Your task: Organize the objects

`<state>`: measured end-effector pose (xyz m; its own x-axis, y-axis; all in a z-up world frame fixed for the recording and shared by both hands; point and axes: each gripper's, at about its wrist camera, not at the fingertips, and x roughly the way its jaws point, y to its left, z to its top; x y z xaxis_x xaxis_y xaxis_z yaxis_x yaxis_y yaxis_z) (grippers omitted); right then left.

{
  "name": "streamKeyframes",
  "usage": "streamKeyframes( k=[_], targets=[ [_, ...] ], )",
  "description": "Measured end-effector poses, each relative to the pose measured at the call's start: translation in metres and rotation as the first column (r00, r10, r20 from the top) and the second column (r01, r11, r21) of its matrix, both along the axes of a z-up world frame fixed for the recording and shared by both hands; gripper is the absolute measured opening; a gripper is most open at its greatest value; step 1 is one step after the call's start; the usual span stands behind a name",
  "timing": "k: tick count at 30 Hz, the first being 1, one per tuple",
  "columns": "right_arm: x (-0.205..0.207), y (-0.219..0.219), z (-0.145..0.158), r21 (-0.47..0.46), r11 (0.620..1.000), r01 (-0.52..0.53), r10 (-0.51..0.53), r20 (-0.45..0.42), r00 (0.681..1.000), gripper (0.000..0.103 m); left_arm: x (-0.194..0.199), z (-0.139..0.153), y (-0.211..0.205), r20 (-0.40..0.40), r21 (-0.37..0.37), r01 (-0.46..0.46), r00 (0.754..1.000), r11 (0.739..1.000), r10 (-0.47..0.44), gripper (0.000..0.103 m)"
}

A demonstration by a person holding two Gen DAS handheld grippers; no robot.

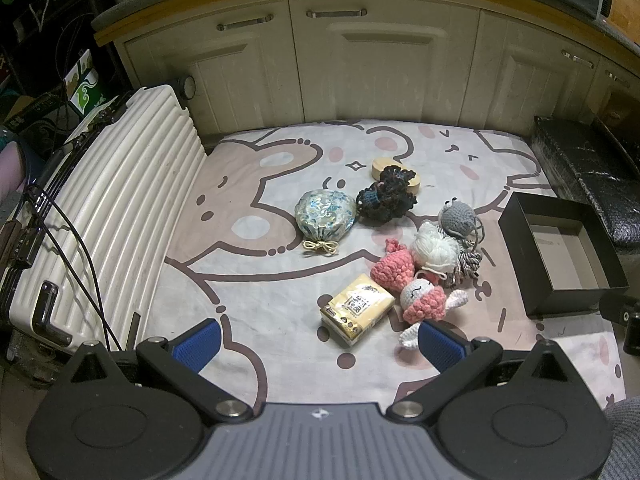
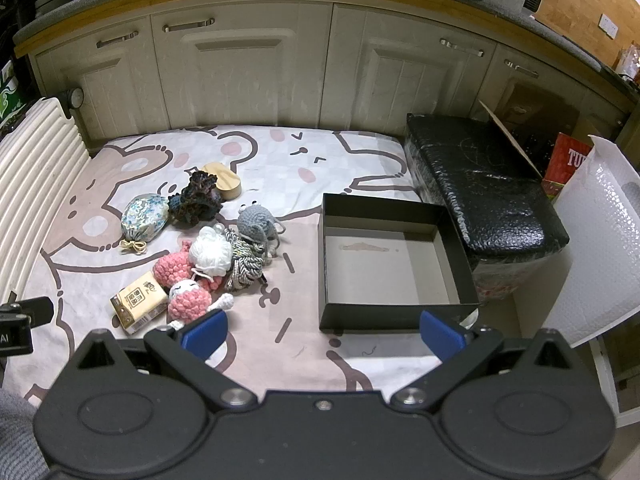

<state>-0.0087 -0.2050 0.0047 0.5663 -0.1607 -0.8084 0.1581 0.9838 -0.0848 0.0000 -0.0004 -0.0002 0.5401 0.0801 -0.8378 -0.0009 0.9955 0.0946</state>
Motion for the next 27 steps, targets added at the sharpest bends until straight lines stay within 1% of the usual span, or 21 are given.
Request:
streamKeyframes(
  k=[27],
  targets=[
    [0.0001,0.0003,-0.0025,0.001,1.000,0.006,-0.006,-0.008,1.000,0.103,0.0001,0.0000,0.0001,-0.002,-0.001,-0.001,1.000,1.000,0.001,0.103]
  ],
)
